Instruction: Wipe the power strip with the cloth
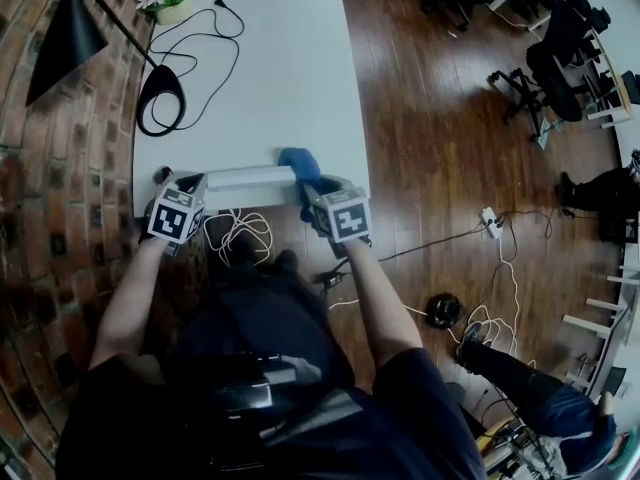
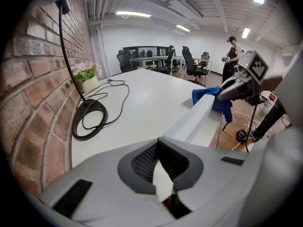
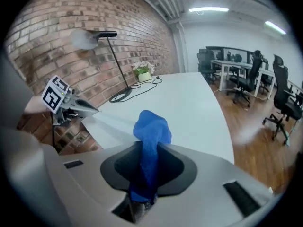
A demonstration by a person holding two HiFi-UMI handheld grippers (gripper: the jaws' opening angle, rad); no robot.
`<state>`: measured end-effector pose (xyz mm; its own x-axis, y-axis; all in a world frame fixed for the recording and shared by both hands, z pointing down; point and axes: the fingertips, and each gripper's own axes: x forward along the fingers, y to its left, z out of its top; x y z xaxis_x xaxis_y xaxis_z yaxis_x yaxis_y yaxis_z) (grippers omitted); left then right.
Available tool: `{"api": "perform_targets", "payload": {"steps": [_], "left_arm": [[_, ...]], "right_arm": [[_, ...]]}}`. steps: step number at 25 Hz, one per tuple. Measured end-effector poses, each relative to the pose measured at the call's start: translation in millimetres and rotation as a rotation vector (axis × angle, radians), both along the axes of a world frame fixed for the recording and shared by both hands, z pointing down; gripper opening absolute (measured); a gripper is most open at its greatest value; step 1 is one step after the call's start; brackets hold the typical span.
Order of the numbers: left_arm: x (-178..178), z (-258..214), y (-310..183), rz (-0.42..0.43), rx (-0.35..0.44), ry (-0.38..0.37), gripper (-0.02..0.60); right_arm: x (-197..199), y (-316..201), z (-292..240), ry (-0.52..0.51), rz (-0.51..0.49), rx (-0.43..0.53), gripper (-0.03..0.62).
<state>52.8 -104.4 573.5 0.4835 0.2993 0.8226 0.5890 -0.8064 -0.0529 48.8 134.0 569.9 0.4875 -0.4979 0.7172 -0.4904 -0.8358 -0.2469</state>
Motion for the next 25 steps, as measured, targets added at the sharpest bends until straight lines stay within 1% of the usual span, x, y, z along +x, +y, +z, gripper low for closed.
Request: {"api": "perform_targets", "payload": {"steps": [1,4,7,9,11,13,15,17,22,25], "left_arm": [[1.4,0.0,0.1,0.002,0.006,0.003,0.003],[3.1,-1.2,1.6,0.013,0.009,0.004,0.002],[-2.1,-11.0,10.7,0.009,-0.014,-0.004,0.002],[-5.4,-12.4,12.3,-0.001,-0.033,-0.01,0.002],[-12.4,-7.6,16.5,0.023,-0.045,-0.032,0.003],[-16.2,-2.5,19.5,0.046,-0.031,-0.012,0.005],[-15.1,-1.0,17.9,0.03,-0.036,0.013,0.005],[-14.1,-1.4,17.3,0.022,-0.065,0.005,0.006],[-13.9,0.0,15.2,0.081,-0.082,-0.008,0.007],[-10.8,-4.8,19.6,0.149,-0.095,0.004,0.009]], "right_arm": [[-3.0,-0.9,-0.6,0.008,-0.005,-0.008,0.08],[-1.0,-8.9,-12.6,0.04,0.021,0.023,0.08],[8.4,-14.2,-27.5,0.072,0.053,0.051,0.08],[11.3,-21.4,-32.1,0.076,0.051,0.062,0.081],[11.1,-29.8,-31.1,0.069,0.036,0.06,0.081],[8.4,-36.7,-26.9,0.06,0.019,0.046,0.081],[6.2,-40.1,-21.7,0.058,0.009,0.025,0.081],[5.5,-39.9,-18.1,0.053,0.01,0.018,0.081],[5.6,-33.6,-14.1,0.033,0.043,0.026,0.081],[5.1,-32.6,-14.0,0.029,0.051,0.028,0.081]]}}
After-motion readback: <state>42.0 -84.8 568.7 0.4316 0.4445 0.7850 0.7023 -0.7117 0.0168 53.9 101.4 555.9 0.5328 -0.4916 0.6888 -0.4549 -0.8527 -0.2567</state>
